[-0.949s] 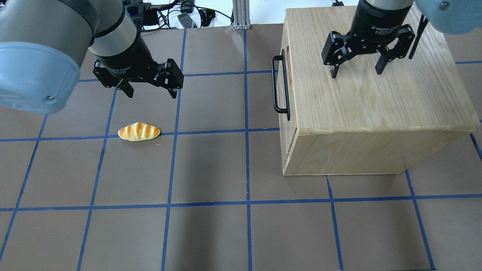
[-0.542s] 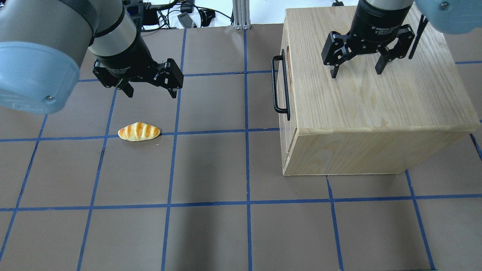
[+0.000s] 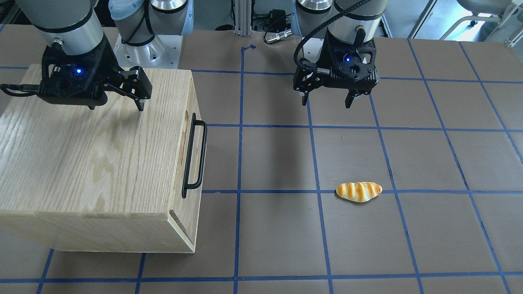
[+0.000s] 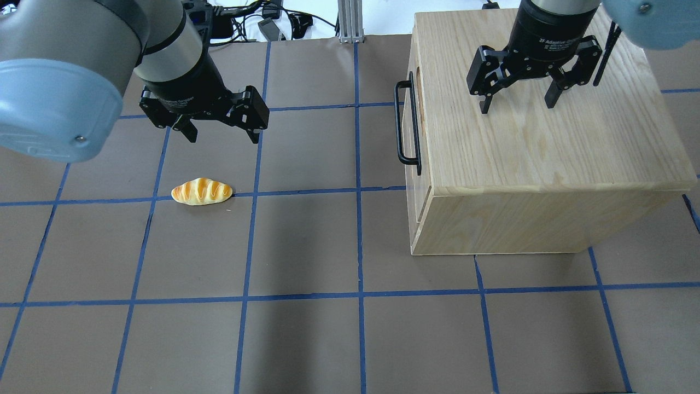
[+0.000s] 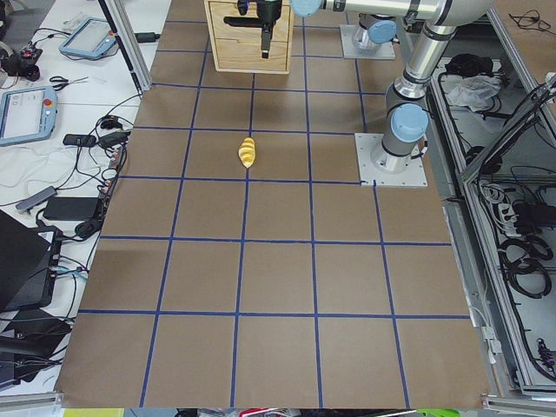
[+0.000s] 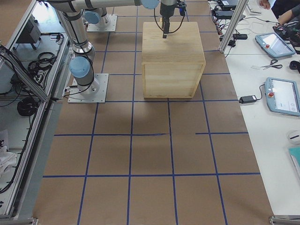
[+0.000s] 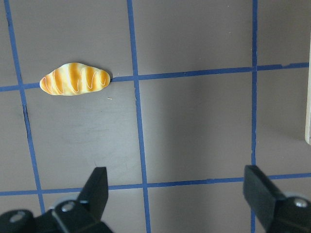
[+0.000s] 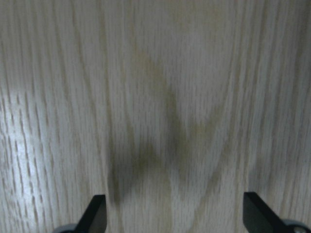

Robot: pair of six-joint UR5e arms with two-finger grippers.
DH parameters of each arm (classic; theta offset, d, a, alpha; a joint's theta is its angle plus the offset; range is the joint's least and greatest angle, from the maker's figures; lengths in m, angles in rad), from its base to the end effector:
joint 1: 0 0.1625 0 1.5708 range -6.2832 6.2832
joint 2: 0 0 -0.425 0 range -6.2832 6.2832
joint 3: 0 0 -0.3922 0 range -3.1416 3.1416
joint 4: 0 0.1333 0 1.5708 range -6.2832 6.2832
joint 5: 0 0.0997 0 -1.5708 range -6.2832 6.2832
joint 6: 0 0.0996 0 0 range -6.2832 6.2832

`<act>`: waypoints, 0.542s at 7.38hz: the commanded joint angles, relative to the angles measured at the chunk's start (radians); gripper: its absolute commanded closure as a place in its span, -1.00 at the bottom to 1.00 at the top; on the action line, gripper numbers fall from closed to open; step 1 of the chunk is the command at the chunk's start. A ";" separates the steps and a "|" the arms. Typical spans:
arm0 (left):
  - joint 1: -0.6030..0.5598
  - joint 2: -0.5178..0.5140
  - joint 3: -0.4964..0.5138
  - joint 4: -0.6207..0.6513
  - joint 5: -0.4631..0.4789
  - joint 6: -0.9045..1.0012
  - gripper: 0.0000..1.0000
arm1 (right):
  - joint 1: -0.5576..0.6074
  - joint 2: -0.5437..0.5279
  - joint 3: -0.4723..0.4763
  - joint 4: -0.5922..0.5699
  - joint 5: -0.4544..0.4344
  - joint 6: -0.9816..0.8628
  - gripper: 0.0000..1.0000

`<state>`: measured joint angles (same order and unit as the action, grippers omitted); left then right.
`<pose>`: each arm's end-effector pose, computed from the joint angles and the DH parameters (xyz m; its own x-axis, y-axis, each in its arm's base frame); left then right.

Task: Open upper drawer

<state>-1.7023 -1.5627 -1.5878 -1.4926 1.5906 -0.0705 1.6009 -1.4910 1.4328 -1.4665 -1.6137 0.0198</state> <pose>-0.1951 -0.4736 0.4916 -0.9981 0.0597 -0.0148 0.0606 0.9957 -0.0704 0.1446 -0.5163 0.5050 -0.9990 -0.0123 0.0438 -0.0103 0.9989 0.0452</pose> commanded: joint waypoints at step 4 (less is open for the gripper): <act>-0.008 -0.100 0.006 0.164 -0.218 -0.099 -1.00 | 0.001 0.000 0.000 0.000 0.000 0.000 -1.00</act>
<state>-1.7066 -1.6309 -1.5818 -1.3796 1.4769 -0.1071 1.6010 -1.4910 1.4332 -1.4665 -1.6138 0.0191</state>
